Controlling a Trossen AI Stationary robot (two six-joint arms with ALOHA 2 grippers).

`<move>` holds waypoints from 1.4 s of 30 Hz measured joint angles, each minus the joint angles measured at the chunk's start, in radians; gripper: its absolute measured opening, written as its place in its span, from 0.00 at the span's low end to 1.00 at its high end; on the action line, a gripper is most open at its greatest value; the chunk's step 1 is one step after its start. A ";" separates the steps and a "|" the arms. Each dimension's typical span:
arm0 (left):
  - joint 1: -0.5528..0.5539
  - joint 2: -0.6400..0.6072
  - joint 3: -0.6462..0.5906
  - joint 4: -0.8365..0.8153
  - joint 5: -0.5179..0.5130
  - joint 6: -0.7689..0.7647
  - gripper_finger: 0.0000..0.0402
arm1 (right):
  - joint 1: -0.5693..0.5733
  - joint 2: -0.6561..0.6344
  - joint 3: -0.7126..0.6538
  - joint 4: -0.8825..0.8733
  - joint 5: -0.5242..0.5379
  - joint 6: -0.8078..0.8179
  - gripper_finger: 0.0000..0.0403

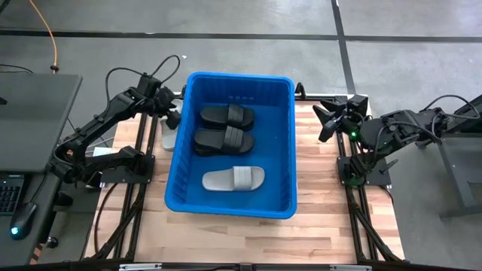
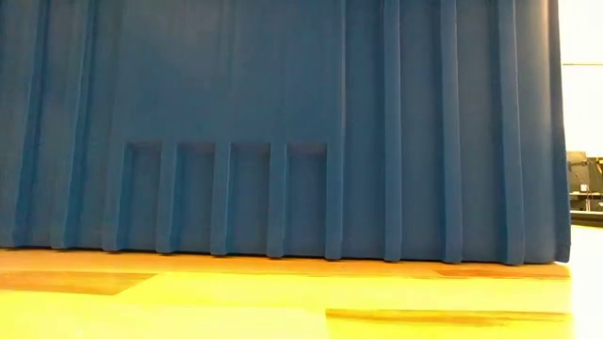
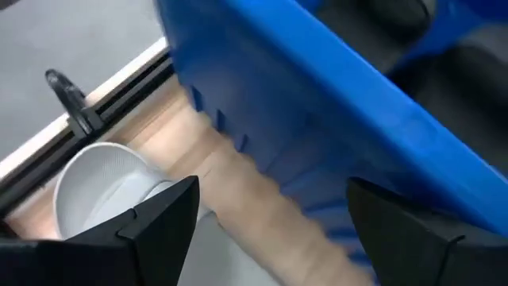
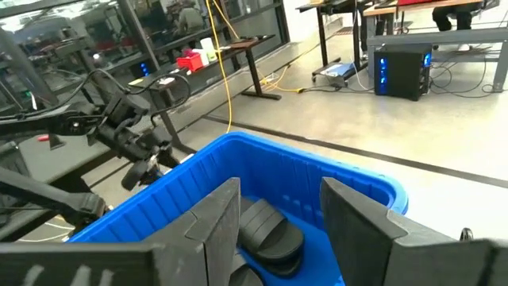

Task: Pick and place slides into bin
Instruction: Adjust the bin

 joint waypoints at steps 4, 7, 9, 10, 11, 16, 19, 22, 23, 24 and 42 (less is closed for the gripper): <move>-0.017 0.002 -0.002 0.087 -0.046 -0.094 0.77 | 0.000 0.000 0.000 0.000 0.000 0.000 0.41; -0.023 0.015 0.001 0.119 -0.107 -0.096 0.77 | 0.000 0.000 0.000 0.000 0.000 0.001 0.41; -0.034 0.032 -0.002 0.115 -0.134 -0.102 0.77 | 0.000 0.000 0.000 0.000 0.000 0.002 0.41; -0.041 0.033 -0.002 0.108 -0.139 -0.107 0.77 | 0.000 0.000 0.000 0.000 0.000 0.008 0.41; -0.044 0.032 -0.001 0.103 -0.143 -0.117 0.77 | 0.000 0.000 0.000 0.000 -0.001 0.019 0.41; -0.060 0.032 -0.001 0.100 -0.200 -0.207 0.77 | 0.000 0.000 0.000 0.000 -0.002 0.037 0.41; -0.071 0.038 -0.001 0.084 -0.218 -0.185 0.77 | 0.000 0.000 0.000 0.000 -0.002 0.037 0.41; -0.078 0.054 -0.001 0.095 -0.236 -0.208 0.77 | 0.000 0.000 0.000 0.000 -0.003 0.032 0.41; -0.084 0.058 -0.001 0.104 -0.243 -0.228 0.77 | 0.000 0.000 0.000 0.000 -0.003 0.025 0.41; -0.088 0.060 -0.001 0.113 -0.249 -0.248 0.77 | 0.000 0.000 0.000 0.000 -0.003 0.022 0.41; -0.143 0.028 0.083 0.263 0.237 -0.314 0.77 | 0.000 0.000 0.000 0.000 -0.038 0.034 0.41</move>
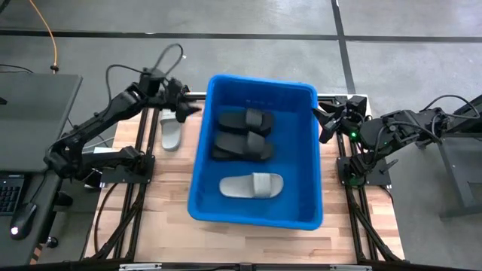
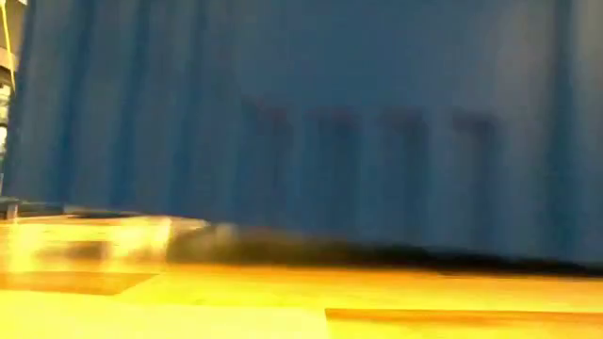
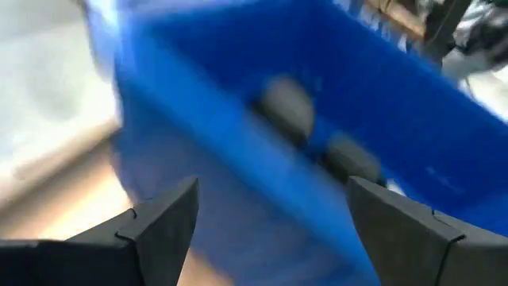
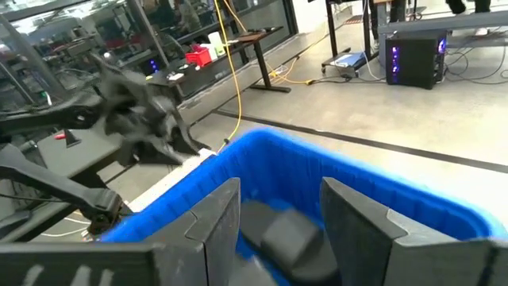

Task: Pick and place slides into bin
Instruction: Adjust the bin, then put the white slipper into the bin

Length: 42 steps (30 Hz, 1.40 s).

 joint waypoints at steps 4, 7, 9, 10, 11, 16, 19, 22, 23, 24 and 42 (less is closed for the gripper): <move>-0.024 -0.003 0.084 -0.041 -0.175 0.014 0.77 | 0.000 0.000 0.000 0.000 0.004 -0.005 0.41; -0.021 0.002 0.136 -0.148 -0.326 0.035 0.77 | 0.000 0.000 0.000 0.000 -0.007 0.009 0.41; -0.022 0.004 0.163 -0.226 -0.443 0.036 0.77 | 0.000 0.000 0.000 0.000 -0.008 0.009 0.41; -0.026 0.001 0.177 -0.252 -0.494 0.040 0.77 | 0.000 0.002 0.000 0.000 -0.008 0.009 0.41; -0.034 -0.002 0.190 -0.253 -0.512 0.068 0.77 | 0.000 0.003 0.000 0.000 -0.007 0.009 0.41; -0.070 0.027 0.264 -0.255 -0.503 0.241 0.77 | 0.000 0.003 0.000 -0.028 -0.007 0.023 0.41; -0.069 0.058 0.299 -0.270 -0.538 0.274 0.77 | 0.000 0.003 0.000 -0.037 -0.006 0.035 0.41; -0.065 0.124 0.331 -0.248 -0.544 0.272 0.77 | 0.000 0.005 0.000 -0.037 0.001 0.036 0.41; -0.066 0.159 0.347 -0.248 -0.535 0.275 0.77 | 0.000 0.006 0.000 -0.037 0.004 0.028 0.41; -0.067 0.199 0.366 -0.249 -0.520 0.279 0.77 | 0.000 0.006 0.000 -0.037 0.005 0.022 0.41; 0.352 0.649 0.810 -0.714 -0.211 0.512 0.77 | 0.000 0.056 0.000 -0.038 -0.052 0.049 0.41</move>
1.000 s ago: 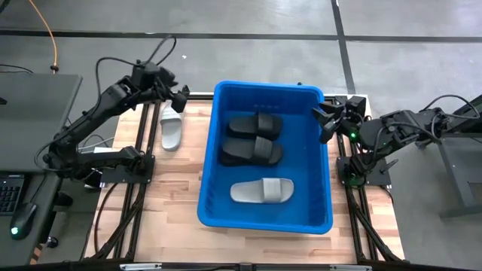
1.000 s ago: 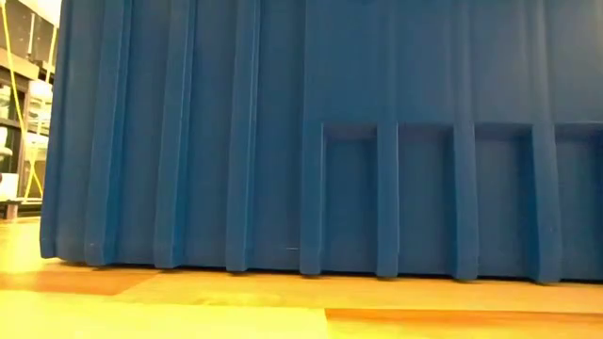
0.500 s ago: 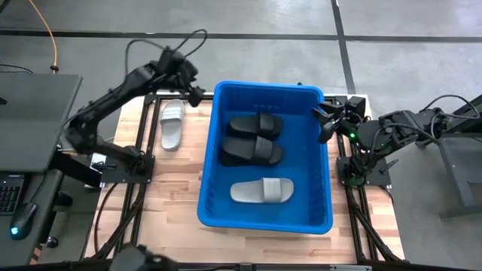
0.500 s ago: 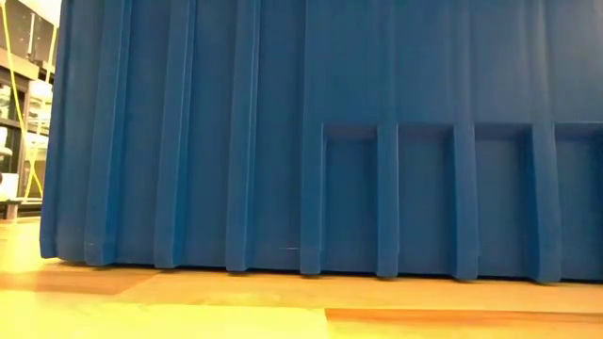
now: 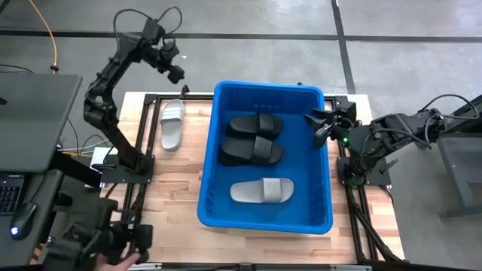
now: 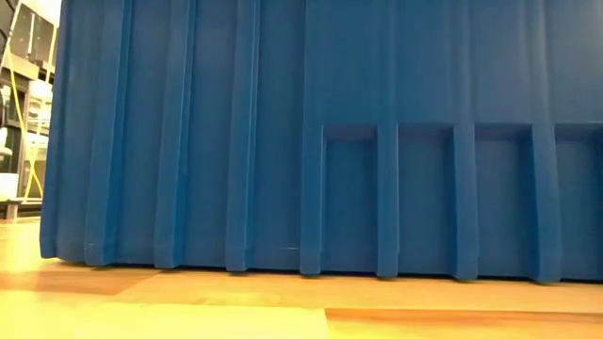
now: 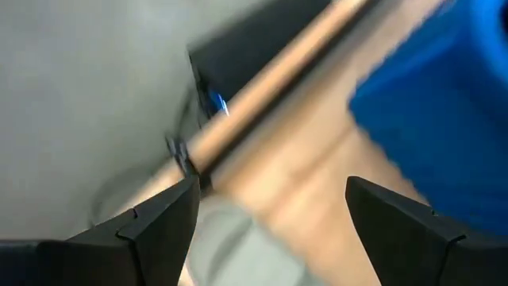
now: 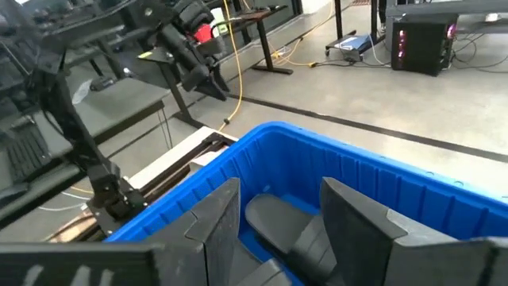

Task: Pick and place slides into bin
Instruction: Put the white slipper into the bin

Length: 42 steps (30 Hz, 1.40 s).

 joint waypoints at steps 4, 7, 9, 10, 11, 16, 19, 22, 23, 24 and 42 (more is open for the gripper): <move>0.033 0.072 0.045 -0.141 0.027 0.028 0.76 | 0.000 0.026 0.000 -0.001 0.000 -0.013 0.41; 0.024 0.087 0.049 -0.157 0.031 0.044 0.74 | 0.000 0.043 0.000 -0.002 0.001 -0.015 0.41; 0.012 0.099 0.046 -0.152 0.006 0.016 0.73 | 0.000 0.054 0.000 -0.002 0.004 -0.024 0.41; 0.009 0.107 0.044 -0.152 0.000 0.008 0.71 | 0.000 0.060 0.000 -0.002 0.006 -0.024 0.41; 0.008 0.114 0.044 -0.149 -0.009 0.005 0.70 | 0.000 0.065 0.000 -0.002 0.010 -0.024 0.41; -0.026 0.153 0.043 -0.166 -0.095 -0.007 0.65 | 0.000 0.081 0.000 -0.001 0.014 -0.031 0.41; -0.062 0.169 0.044 -0.153 -0.185 -0.016 0.63 | 0.000 0.081 0.000 0.006 0.009 -0.023 0.41; -0.079 0.198 0.044 -0.145 -0.262 -0.026 0.56 | 0.000 0.079 0.000 0.033 0.006 -0.034 0.41; -0.082 0.208 0.044 -0.151 -0.296 -0.027 0.53 | 0.000 0.079 0.000 0.041 0.006 -0.043 0.41; -0.081 0.217 0.044 -0.164 -0.330 -0.028 0.49 | 0.000 0.079 0.000 0.049 0.004 -0.053 0.41; -0.156 0.323 0.042 -0.370 -0.399 0.195 0.24 | 0.000 0.079 0.000 0.069 0.011 -0.093 0.41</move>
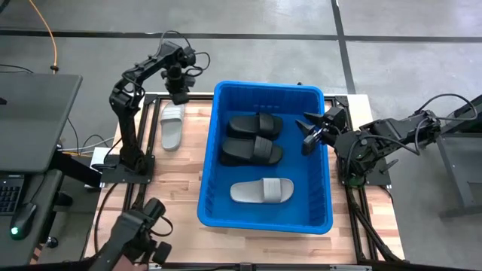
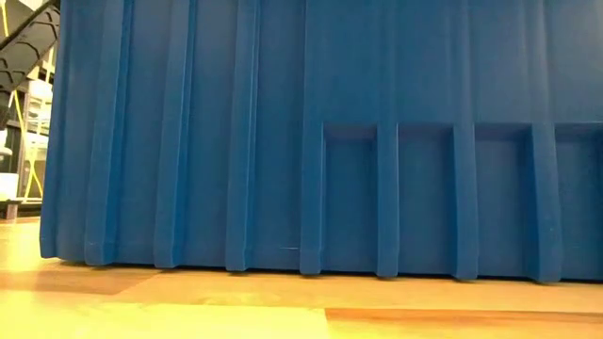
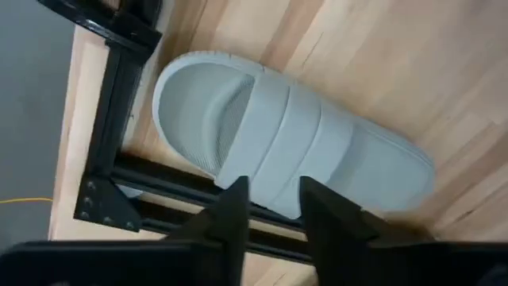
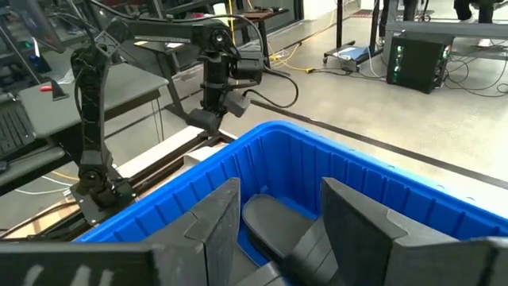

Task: Pick and place slides into bin
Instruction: Put the white slipper into the bin

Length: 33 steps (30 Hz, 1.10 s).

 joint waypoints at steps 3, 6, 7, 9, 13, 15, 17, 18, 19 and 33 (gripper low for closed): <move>-0.013 0.009 0.000 -0.001 0.069 0.005 0.37 | 0.000 0.000 0.000 0.000 0.000 0.000 0.41; -0.033 0.036 0.000 -0.001 0.091 0.013 0.50 | 0.000 0.000 0.000 0.000 0.000 0.000 0.41; -0.040 0.044 0.000 -0.001 0.079 0.002 0.54 | 0.000 0.000 0.000 0.000 0.000 0.000 0.41; -0.055 0.058 0.000 -0.001 0.074 -0.008 0.61 | 0.000 0.000 0.000 0.000 0.001 0.002 0.41; -0.071 0.078 -0.001 -0.001 0.055 0.024 0.68 | 0.000 0.000 0.000 0.000 0.001 0.025 0.41; -0.076 0.090 -0.001 -0.001 0.046 -0.009 0.69 | 0.000 0.000 0.000 0.000 -0.001 0.026 0.41; -0.074 0.100 -0.001 0.000 0.073 -0.015 0.68 | 0.000 0.000 0.000 0.000 -0.005 0.026 0.41; -0.074 0.100 -0.002 -0.001 0.068 -0.021 0.67 | 0.000 0.000 0.000 0.000 -0.005 0.026 0.41; -0.075 0.099 -0.002 -0.001 0.053 -0.048 0.66 | 0.000 0.000 0.000 0.000 -0.005 0.022 0.41; -0.131 -0.192 0.007 0.294 0.063 -0.379 0.52 | 0.000 0.000 0.000 -0.006 -0.020 -0.026 0.41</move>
